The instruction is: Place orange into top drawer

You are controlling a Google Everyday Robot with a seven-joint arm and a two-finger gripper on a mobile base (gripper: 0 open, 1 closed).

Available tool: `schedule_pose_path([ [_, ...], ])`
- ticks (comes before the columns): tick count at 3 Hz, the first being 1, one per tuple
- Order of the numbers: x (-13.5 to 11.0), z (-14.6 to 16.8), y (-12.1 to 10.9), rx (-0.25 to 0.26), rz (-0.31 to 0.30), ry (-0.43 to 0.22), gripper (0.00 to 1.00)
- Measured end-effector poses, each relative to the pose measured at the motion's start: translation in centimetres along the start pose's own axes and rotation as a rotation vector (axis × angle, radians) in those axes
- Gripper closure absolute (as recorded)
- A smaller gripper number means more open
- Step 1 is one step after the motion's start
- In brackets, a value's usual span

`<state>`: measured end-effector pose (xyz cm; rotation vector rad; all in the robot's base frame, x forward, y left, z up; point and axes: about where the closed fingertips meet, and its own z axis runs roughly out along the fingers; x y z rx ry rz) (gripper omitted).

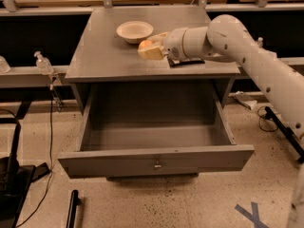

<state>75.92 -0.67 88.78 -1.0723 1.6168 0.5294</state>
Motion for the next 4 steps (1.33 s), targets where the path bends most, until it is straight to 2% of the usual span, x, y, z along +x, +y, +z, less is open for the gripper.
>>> schedule_pose_path([
  [1, -2.5, -4.8, 1.5, 0.031, -0.093, -0.109, 1.00],
  [2, -3.4, -6.8, 1.8, 0.049, -0.168, -0.142, 1.00],
  [3, -3.4, -6.6, 1.8, 0.047, -0.168, -0.140, 1.00],
  [4, -1.9, -6.1, 2.5, 0.012, -0.143, -0.170, 1.00],
])
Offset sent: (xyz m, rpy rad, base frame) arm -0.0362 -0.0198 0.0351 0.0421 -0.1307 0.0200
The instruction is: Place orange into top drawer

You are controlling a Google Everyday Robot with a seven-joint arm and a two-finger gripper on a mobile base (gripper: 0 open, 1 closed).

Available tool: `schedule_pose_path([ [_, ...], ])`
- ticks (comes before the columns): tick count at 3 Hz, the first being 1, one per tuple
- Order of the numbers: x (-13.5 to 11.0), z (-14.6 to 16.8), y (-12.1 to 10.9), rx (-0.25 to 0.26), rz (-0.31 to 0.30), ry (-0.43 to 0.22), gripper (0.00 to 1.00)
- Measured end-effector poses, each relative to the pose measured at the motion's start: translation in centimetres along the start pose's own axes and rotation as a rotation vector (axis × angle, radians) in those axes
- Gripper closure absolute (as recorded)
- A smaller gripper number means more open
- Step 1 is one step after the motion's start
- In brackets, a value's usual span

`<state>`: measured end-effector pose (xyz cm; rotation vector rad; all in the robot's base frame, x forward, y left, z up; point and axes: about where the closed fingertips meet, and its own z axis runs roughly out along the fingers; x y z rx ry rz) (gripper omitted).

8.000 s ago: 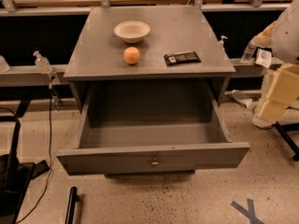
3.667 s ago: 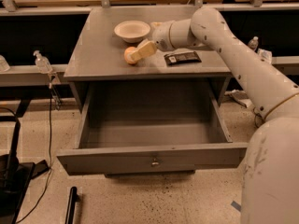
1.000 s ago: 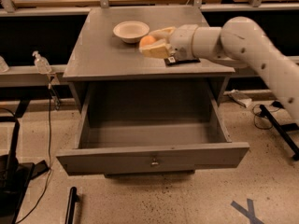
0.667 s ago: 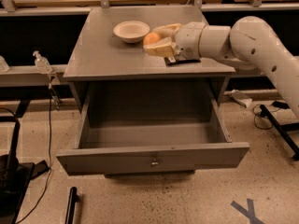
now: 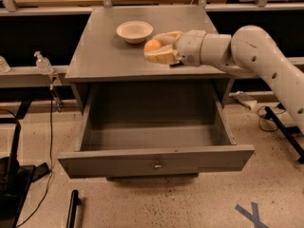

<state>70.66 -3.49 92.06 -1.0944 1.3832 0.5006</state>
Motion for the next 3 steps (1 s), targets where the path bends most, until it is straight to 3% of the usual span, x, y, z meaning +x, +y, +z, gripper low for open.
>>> schedule_pose_path([
  [1, 3.2, -0.7, 3.1, -0.071, 0.050, -0.072, 1.00],
  [2, 7.0, -1.1, 6.8, -0.167, 0.075, -0.055, 1.00],
  [3, 13.0, -1.3, 9.8, -0.253, 0.085, 0.054, 1.00],
])
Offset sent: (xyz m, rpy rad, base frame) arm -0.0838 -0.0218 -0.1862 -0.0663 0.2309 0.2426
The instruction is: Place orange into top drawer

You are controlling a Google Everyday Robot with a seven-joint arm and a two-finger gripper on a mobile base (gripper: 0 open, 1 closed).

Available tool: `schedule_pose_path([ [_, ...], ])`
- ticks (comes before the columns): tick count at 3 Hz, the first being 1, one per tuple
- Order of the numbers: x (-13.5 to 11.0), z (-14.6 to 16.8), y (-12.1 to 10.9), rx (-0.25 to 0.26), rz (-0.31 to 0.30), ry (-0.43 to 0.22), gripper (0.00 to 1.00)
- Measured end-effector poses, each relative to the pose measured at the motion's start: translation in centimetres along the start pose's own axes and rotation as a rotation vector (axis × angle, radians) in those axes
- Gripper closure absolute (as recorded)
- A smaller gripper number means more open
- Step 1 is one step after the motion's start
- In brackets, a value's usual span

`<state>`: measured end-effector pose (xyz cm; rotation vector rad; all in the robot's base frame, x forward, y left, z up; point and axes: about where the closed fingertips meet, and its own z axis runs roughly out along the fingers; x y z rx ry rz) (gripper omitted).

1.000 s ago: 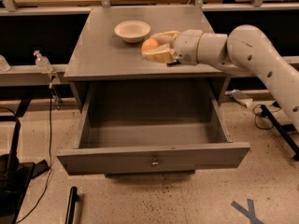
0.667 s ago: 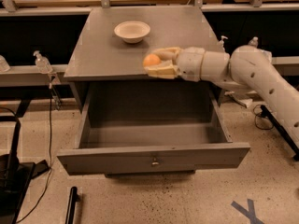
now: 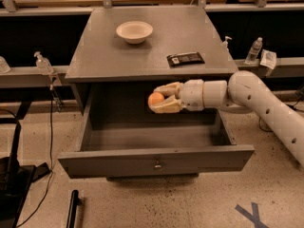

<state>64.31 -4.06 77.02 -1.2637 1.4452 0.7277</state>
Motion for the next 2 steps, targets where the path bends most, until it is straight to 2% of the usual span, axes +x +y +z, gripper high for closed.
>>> schedule_pose_path([
  [1, 5.6, -0.2, 1.5, -0.031, 0.029, 0.151, 1.00],
  [2, 9.5, -0.5, 2.5, -0.043, 0.050, 0.284, 1.00],
])
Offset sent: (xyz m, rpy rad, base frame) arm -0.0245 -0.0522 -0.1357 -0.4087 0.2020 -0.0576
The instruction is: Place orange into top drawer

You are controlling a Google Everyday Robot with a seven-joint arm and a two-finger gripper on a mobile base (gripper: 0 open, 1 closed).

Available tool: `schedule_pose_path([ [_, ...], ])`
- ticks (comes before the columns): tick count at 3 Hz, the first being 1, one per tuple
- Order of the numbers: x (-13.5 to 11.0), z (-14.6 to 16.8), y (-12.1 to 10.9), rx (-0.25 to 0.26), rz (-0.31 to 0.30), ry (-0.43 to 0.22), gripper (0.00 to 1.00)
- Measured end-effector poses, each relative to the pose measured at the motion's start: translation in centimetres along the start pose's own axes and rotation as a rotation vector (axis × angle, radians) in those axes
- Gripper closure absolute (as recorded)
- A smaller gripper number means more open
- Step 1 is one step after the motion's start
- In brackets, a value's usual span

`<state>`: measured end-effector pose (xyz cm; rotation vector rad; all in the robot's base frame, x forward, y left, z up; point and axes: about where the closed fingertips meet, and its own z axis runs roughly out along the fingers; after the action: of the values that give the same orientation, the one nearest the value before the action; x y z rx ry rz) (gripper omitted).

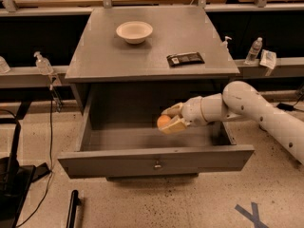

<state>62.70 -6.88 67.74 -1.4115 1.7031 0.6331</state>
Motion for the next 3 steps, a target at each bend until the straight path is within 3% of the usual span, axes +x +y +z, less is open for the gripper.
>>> schedule_pose_path([
  [2, 3.9, 0.7, 0.6, 0.026, 0.061, 0.085, 1.00],
  [3, 4.8, 1.0, 0.4, 0.058, 0.083, 0.068, 1.00],
])
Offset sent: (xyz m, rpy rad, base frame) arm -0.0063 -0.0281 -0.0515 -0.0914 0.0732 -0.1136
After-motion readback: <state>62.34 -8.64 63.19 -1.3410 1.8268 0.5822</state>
